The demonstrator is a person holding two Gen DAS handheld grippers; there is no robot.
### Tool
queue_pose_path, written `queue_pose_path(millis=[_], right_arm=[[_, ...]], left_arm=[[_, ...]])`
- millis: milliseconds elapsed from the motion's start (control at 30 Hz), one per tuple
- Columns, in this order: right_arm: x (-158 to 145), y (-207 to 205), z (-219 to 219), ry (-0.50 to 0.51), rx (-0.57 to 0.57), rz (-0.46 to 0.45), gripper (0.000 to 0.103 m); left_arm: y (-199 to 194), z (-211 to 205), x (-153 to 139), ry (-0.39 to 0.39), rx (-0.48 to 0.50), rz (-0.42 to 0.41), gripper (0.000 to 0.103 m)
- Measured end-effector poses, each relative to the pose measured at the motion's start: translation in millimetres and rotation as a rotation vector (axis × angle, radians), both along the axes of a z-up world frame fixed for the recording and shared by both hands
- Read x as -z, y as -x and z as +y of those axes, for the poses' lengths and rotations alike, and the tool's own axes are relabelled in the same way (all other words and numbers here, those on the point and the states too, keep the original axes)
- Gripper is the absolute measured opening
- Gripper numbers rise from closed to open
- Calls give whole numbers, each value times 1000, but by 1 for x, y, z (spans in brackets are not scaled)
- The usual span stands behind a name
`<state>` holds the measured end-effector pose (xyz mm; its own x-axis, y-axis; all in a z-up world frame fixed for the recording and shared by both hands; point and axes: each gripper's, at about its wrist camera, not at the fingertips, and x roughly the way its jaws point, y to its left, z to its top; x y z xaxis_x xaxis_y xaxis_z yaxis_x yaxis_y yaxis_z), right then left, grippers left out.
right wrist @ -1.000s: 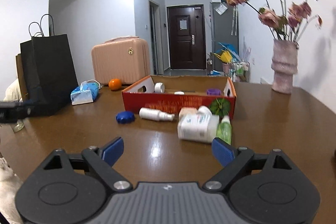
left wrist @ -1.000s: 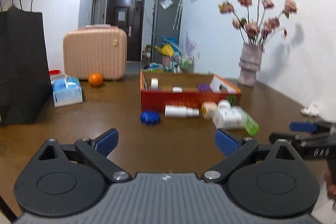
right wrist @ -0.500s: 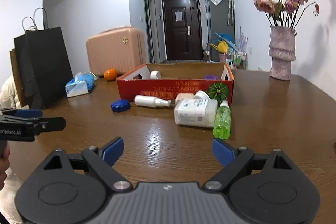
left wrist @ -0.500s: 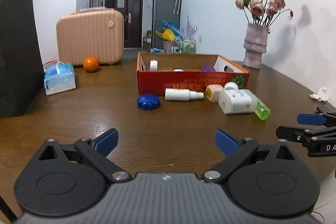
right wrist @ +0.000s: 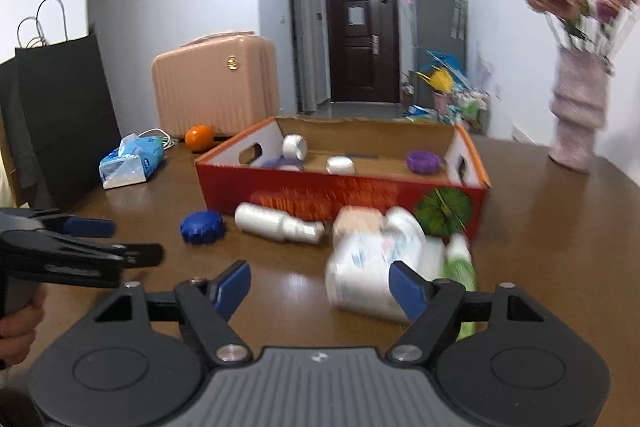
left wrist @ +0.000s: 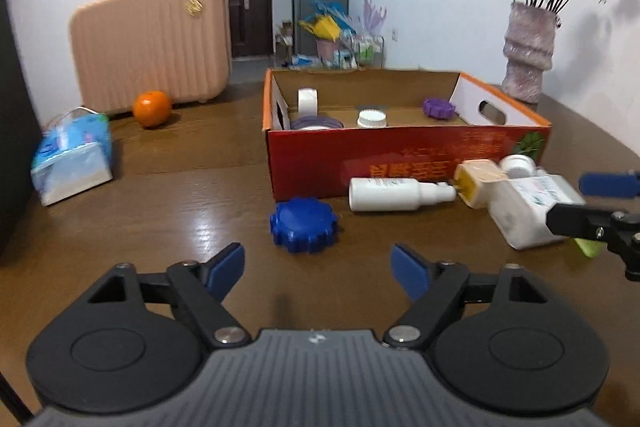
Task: Organize rigid objects
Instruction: 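Grasp the blue gear cap with the left tool while the right tool grasps the white spray bottle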
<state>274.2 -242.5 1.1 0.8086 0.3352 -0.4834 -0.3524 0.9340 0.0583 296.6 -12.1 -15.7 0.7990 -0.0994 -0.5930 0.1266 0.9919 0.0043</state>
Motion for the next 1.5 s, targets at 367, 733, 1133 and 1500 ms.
queue_pose_path(millis=[367,733,1133,1500], right_arm=[[17,-103,76,174,-226,73,62],[37,-125,99,169,-285,166,37],[37,-31,104,167,-337,186,27],[36,69,59,119,-179,175,27]], left_arm=[[-68,9,20,56,20,79,60],[-67,33,23,97,-57,95,55],[42,42,7,166,-95,70,55],[107,24,-5,158,-28,18,55]])
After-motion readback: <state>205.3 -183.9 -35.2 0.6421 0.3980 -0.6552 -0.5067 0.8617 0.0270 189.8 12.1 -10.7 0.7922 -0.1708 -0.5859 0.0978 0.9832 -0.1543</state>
